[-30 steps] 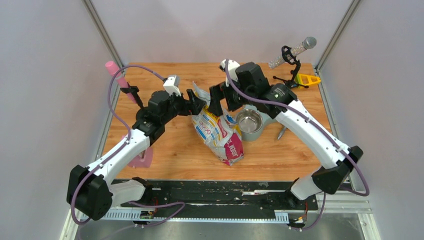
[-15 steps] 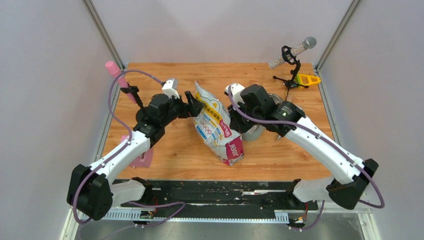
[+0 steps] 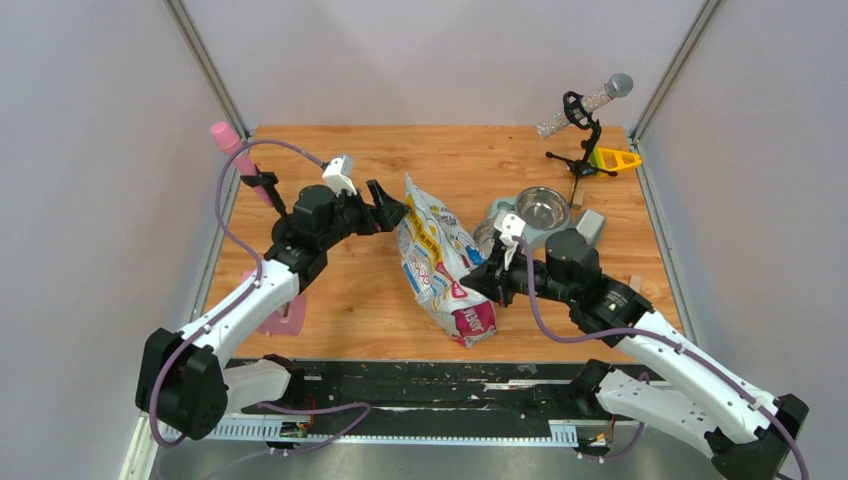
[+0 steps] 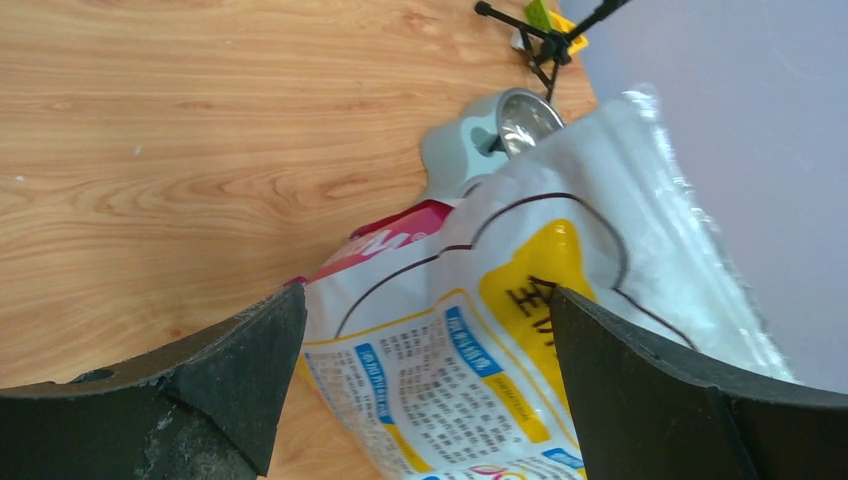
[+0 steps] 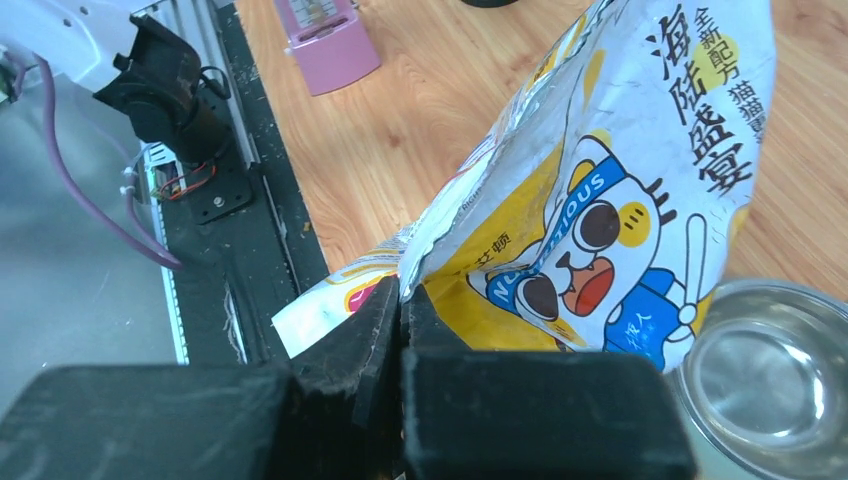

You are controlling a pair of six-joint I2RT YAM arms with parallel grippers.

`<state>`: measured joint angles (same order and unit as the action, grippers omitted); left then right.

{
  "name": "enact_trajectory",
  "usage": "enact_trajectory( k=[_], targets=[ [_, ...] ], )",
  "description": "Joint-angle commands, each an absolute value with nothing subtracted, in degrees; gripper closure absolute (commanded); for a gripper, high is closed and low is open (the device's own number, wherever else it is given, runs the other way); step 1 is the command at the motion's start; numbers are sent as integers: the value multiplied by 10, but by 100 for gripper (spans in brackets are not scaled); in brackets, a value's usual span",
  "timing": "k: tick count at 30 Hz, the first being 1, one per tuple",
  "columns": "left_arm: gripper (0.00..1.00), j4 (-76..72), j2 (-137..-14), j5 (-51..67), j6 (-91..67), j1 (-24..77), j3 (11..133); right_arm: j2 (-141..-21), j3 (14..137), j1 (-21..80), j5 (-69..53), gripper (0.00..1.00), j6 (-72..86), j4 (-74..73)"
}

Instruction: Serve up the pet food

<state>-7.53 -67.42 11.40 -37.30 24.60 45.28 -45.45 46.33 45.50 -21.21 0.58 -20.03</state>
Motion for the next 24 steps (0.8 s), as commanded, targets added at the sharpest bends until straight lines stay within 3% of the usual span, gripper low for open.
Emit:
enact_trajectory(
  k=[1, 3, 7, 11, 14, 17, 24],
  targets=[
    [0, -67, -646, 197, -376, 243, 488, -474, 480, 460, -258, 100, -3, -91],
    [0, -57, -638, 236, -372, 243, 494, -475, 486, 460, -232, 93, 24, -100],
    [0, -40, -621, 285, -361, 243, 483, -492, 534, 460, -145, 45, 97, -188],
    [0, -77, -602, 346, -343, 244, 438, -532, 609, 458, -76, 18, 169, -256],
    [0, -114, -596, 397, -339, 244, 405, -587, 692, 454, -74, 14, 204, -313],
    [0, -112, -598, 401, -334, 244, 399, -648, 780, 447, -65, 18, 234, -398],
    [0, -112, -608, 413, -323, 245, 402, -744, 893, 429, -80, 48, 252, -543]
  ],
)
